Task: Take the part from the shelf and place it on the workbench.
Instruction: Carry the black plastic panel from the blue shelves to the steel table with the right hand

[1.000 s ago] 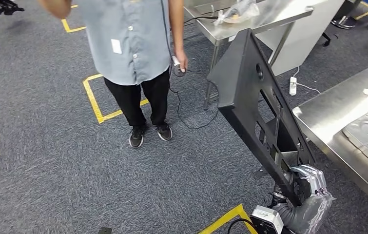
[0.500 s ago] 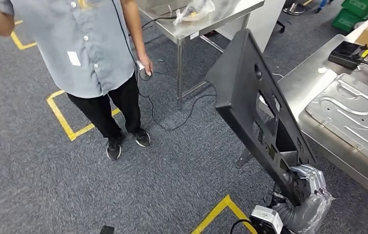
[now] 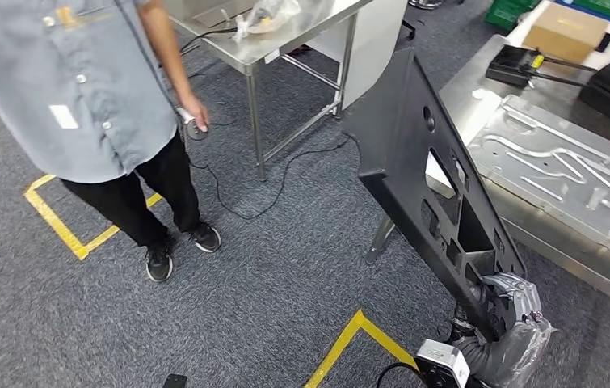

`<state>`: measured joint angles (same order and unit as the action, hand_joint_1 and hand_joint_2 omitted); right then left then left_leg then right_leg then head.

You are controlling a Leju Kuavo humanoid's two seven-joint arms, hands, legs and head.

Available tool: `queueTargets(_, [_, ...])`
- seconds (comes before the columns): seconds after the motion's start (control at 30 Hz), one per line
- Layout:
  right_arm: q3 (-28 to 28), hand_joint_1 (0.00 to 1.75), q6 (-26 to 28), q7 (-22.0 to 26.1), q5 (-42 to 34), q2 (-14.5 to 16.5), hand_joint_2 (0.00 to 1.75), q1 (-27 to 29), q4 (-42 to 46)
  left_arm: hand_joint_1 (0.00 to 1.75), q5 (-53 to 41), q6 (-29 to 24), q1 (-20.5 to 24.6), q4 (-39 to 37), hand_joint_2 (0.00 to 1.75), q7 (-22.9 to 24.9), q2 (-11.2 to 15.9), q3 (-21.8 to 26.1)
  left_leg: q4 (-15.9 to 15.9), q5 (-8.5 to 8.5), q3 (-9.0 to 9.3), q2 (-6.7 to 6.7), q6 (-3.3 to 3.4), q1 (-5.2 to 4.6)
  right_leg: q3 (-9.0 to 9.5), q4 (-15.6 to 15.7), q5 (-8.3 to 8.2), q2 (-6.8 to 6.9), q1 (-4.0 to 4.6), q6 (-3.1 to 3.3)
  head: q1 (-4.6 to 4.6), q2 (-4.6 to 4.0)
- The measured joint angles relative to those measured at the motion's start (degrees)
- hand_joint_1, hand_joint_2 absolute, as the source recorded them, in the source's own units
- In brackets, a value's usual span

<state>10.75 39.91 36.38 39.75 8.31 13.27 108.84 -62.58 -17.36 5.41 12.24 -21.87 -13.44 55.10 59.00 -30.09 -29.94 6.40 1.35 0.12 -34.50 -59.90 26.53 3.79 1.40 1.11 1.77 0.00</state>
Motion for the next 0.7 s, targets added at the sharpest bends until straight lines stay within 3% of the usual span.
queueTargets(0.03, [0.0, 1.75, 0.0, 0.0, 0.0, 0.0, 1.75, 0.1, 0.0, 0.0, 0.0, 0.1, 0.1, 0.0, 1.75, -0.1, 0.0, 0.0, -0.1, -0.2, 0.2, 0.38, -0.21, -0.02, 0.19, 0.4, -0.21, -0.69, -0.29, 0.22, -0.02, 0.0])
queueTargets(0.1, [0.0, 1.75, 0.0, 0.0, 0.1, 0.0, 1.75, 0.2, 0.0, 0.0, 0.1, 0.3, 0.1, 0.0, 1.75, -0.2, 0.0, 0.0, 1.4, -1.5, -0.05, -1.71, -0.69, 0.05, 0.88, 1.6, -0.68, -1.99, -0.93, 0.65, -0.05, 0.0])
queueTargets(0.17, [0.0, 1.75, 0.0, 0.0, 0.2, 0.0, 1.75, 0.1, 0.0, 0.0, 0.1, 0.5, 0.0, 0.0, 1.75, -0.4, 0.0, 0.0, 7.3, -4.56, -2.71, -5.01, -1.08, 0.26, 1.31, 2.1, -0.91, -3.27, -1.27, 0.96, -0.08, 0.0])
queueTargets(0.23, [0.0, 1.75, 0.0, 0.0, 0.3, 0.0, 1.75, 0.0, 0.0, 0.0, 0.1, 0.6, -0.2, 0.0, 1.75, -0.4, 0.1, 0.0, 14.0, -6.85, -6.36, -5.87, -1.39, 0.45, 1.28, 2.0, -0.85, -4.77, -1.31, 1.08, -0.1, 0.0])
queueTargets(0.27, [0.0, 1.75, 0.0, -0.1, 0.4, 0.0, 1.75, 0.1, -0.1, 0.0, 0.1, 0.6, -0.3, 0.0, 1.75, -0.4, 0.1, 0.0, 15.1, -6.46, -7.25, -5.91, -1.54, 0.54, 1.27, 1.8, -0.77, -5.62, -1.36, 1.01, -0.11, 0.0])
queueTargets(0.3, [0.0, 1.75, 0.0, -0.1, 0.4, 0.0, 1.75, 0.1, -0.1, 0.0, 0.1, 0.7, -0.3, 0.0, 1.75, -0.4, 0.2, 0.0, 14.0, -4.87, -7.05, -5.99, -1.67, 0.64, 1.27, 1.6, -0.64, -6.51, -1.46, 0.85, -0.11, 0.0])
queueTargets(0.33, [0.0, 1.75, -0.1, -0.1, 0.4, -0.1, 1.75, 0.1, -0.2, 0.0, 0.1, 0.7, -0.3, 0.0, 1.75, -0.4, 0.2, 0.0, 10.9, -2.52, -5.89, -6.3, -1.8, 0.78, 1.27, 1.2, -0.44, -7.38, -1.6, 0.61, -0.11, 0.0])
queueTargets(0.4, [0.0, 1.75, -0.1, -0.1, 0.4, -0.1, 1.75, 0.0, -0.2, 0.0, 0.0, 0.7, -0.4, 0.0, 1.75, -0.4, 0.2, 0.0, 4.1, 0.58, -3.14, -8.8, -1.84, 1.17, 0.89, 0.1, 0.11, -8.85, -1.76, -0.07, -0.09, 0.0])
queueTargets(0.47, [0.0, 1.75, -0.1, -0.1, 0.5, -0.1, 1.75, 0.0, -0.2, 0.0, 0.0, 0.8, -0.3, 0.0, 1.75, -0.5, 0.2, 0.0, 1.6, 0.85, -2.2, -10.7, -1.46, 1.25, 0.16, -0.6, 0.32, -9.93, -1.8, -0.81, -0.08, 0.0])
queueTargets(0.53, [0.0, 1.75, -0.1, -0.1, 0.6, -0.2, 1.75, 0.1, -0.2, 0.0, 0.0, 0.8, -0.1, 0.0, 1.75, -0.6, 0.2, 0.0, 1.4, 1.02, -2.24, -9.84, -0.77, 1.11, -0.34, -0.7, 0.11, -10.85, -1.95, -1.45, -0.08, 0.0])
queueTargets(0.6, [0.0, 1.75, -0.1, -0.2, 0.6, -0.4, 1.75, 0.1, -0.2, 0.0, 0.0, 0.9, -0.1, 0.0, 1.75, -0.7, 0.2, 0.0, 1.0, 1.33, -2.07, -8.49, -0.11, 1.22, -1.01, -1.9, 0.78, -8.86, -1.9, -2.01, -0.02, 0.0])
queueTargets(0.67, [0.0, 1.75, 0.0, -0.2, 0.7, -0.5, 1.75, 0.0, -0.2, 0.0, -0.1, 0.9, -0.2, 0.0, 1.75, -0.7, 0.2, 0.0, 0.7, 1.42, -1.9, -7.04, 0.34, 1.22, -3.31, -6.7, 3.45, -5.4, -1.85, -2.56, 0.09, 0.0])
queueTargets(0.7, [0.0, 1.75, 0.0, -0.2, 0.7, -0.6, 1.75, 0.0, -0.2, 0.0, -0.1, 0.9, -0.3, 0.0, 1.75, -0.8, 0.2, 0.0, 0.6, 1.36, -1.87, -6.27, 0.48, 1.15, -5.15, -10.3, 5.15, -4.57, -1.96, -2.79, 0.11, 0.0])
